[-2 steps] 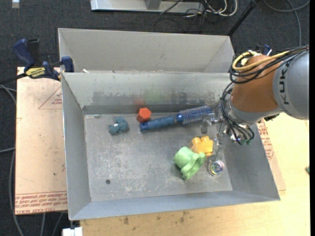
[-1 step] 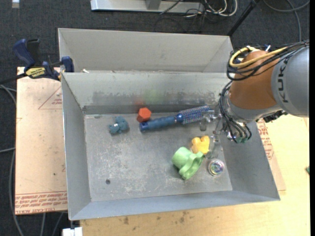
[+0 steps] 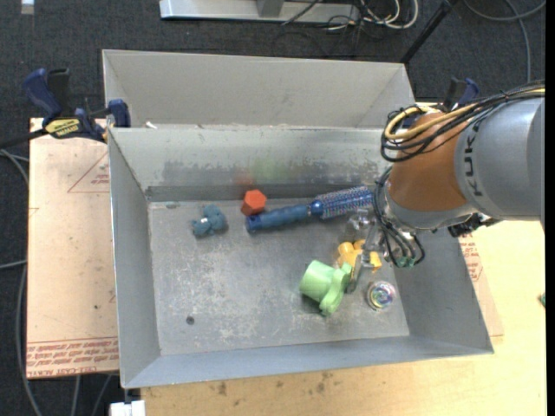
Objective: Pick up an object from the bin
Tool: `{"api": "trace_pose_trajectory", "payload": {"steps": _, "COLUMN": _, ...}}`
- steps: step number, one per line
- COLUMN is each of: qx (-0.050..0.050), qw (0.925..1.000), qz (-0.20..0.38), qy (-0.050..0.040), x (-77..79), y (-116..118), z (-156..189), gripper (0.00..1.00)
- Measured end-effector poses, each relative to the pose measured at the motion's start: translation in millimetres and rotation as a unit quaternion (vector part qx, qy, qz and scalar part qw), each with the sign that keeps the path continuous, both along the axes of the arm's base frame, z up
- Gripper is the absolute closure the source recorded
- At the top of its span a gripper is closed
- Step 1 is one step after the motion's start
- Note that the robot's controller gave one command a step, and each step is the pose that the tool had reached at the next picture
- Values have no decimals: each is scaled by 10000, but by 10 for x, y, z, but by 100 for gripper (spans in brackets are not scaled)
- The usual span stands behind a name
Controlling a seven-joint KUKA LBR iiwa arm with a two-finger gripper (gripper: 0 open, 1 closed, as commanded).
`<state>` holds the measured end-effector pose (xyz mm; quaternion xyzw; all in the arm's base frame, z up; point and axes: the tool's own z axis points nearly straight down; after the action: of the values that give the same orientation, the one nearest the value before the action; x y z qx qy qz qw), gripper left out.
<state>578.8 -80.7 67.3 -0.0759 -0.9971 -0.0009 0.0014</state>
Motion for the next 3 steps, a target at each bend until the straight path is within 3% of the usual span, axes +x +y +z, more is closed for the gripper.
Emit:
{"api": "trace_pose_trajectory", "payload": {"steps": 1, "qx": 0, "qw": 10000, "qz": 11, "qy": -4, "x": 5, "y": 4, "z": 1, "gripper": 0}}
{"api": "trace_pose_trajectory", "payload": {"steps": 2, "qx": 0, "qw": 10000, "qz": 11, "qy": -5, "x": 5, "y": 6, "z": 2, "gripper": 100}}
{"api": "trace_pose_trajectory", "payload": {"steps": 3, "qx": -10, "qw": 10000, "qz": 21, "qy": -54, "x": 24, "y": 11, "z": 560, "gripper": 100}}
